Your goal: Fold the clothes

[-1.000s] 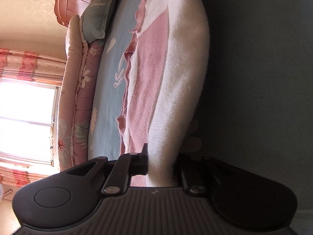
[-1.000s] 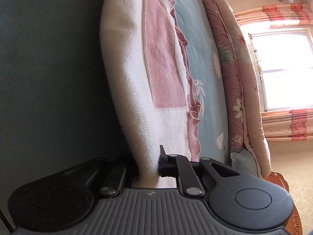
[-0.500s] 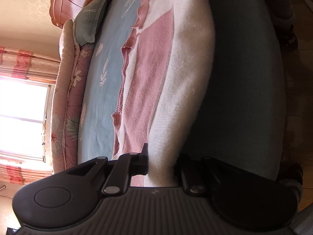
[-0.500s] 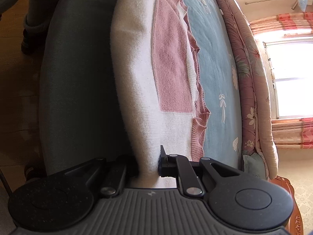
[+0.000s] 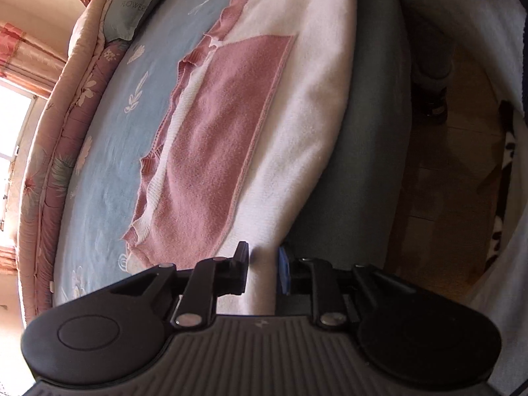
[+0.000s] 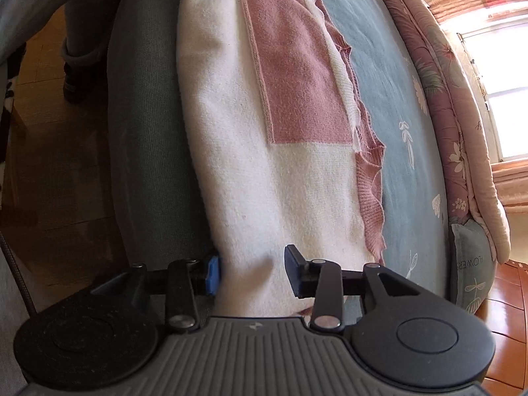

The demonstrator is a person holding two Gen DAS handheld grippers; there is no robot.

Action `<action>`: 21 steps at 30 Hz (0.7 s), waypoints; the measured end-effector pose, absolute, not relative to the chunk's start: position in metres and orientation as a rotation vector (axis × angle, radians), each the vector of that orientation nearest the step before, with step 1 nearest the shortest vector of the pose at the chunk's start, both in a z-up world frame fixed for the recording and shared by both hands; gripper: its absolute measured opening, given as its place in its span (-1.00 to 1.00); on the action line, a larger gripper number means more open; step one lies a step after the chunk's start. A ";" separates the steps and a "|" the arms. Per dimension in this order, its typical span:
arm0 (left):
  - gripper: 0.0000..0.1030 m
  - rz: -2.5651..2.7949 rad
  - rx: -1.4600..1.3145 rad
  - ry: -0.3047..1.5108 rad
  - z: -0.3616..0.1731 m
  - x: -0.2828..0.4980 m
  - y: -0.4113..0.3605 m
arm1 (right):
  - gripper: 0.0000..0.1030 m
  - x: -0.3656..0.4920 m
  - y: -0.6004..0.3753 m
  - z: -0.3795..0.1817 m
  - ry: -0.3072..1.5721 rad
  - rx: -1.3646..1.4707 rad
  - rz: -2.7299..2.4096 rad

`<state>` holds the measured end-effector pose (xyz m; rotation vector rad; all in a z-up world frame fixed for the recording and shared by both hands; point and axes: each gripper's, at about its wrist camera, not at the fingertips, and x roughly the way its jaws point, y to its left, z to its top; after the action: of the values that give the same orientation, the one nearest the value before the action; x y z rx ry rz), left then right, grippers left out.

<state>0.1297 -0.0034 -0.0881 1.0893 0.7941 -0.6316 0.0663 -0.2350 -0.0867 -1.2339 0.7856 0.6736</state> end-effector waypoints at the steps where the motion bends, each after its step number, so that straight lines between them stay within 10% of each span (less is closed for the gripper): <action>1: -0.59 -0.626 1.046 0.815 -0.080 0.136 0.004 | 0.00 0.068 -0.243 -0.078 0.807 -1.190 0.672; 6: -0.08 -0.558 0.718 0.811 -0.034 0.198 0.021 | 0.29 0.100 -0.264 -0.045 0.839 -0.906 0.618; 21: 0.00 -0.495 0.333 1.043 -0.080 0.281 0.037 | 0.46 0.125 -0.318 -0.017 0.908 -0.628 0.514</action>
<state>0.2806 0.0371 -0.0804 0.3330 1.0432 -0.4951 0.1245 -0.3182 -0.0168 -0.6277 0.9083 0.5144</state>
